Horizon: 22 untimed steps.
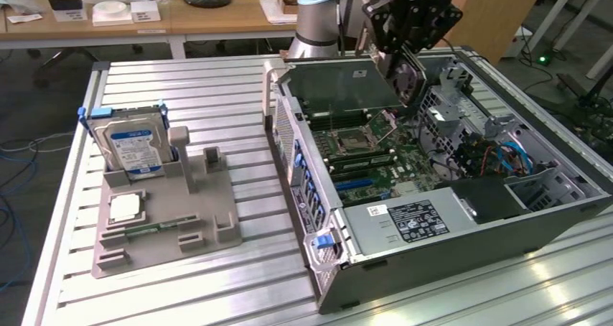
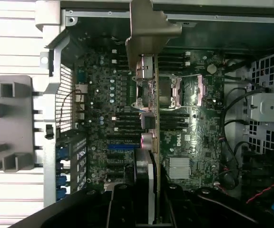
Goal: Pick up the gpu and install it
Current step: 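Pick up the gpu and move the gpu toward the slot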
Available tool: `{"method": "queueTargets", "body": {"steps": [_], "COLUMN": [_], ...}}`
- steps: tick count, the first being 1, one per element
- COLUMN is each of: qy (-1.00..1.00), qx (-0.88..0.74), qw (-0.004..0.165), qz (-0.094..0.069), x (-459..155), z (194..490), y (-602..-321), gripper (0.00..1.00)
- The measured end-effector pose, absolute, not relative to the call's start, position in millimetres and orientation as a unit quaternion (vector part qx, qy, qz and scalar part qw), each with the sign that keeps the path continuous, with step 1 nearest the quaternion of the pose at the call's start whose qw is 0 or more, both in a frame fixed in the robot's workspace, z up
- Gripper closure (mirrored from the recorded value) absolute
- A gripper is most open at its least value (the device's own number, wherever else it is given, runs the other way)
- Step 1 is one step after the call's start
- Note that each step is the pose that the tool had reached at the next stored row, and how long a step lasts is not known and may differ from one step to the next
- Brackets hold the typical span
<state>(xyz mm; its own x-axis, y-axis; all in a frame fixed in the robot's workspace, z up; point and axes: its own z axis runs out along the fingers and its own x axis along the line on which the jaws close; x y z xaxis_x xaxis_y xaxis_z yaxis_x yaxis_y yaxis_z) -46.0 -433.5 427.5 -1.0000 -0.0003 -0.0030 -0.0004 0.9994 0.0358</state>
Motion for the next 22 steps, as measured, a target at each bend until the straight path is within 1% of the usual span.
{"method": "queueTargets", "body": {"steps": [16,22], "qy": [1.0,1.0], "qx": [0.0,0.0], "qw": [0.001,0.001], "qz": [0.018,0.018], "x": [13,13], "z": [427,427], "y": [-433,-433], "gripper": [0.72,0.72]}}
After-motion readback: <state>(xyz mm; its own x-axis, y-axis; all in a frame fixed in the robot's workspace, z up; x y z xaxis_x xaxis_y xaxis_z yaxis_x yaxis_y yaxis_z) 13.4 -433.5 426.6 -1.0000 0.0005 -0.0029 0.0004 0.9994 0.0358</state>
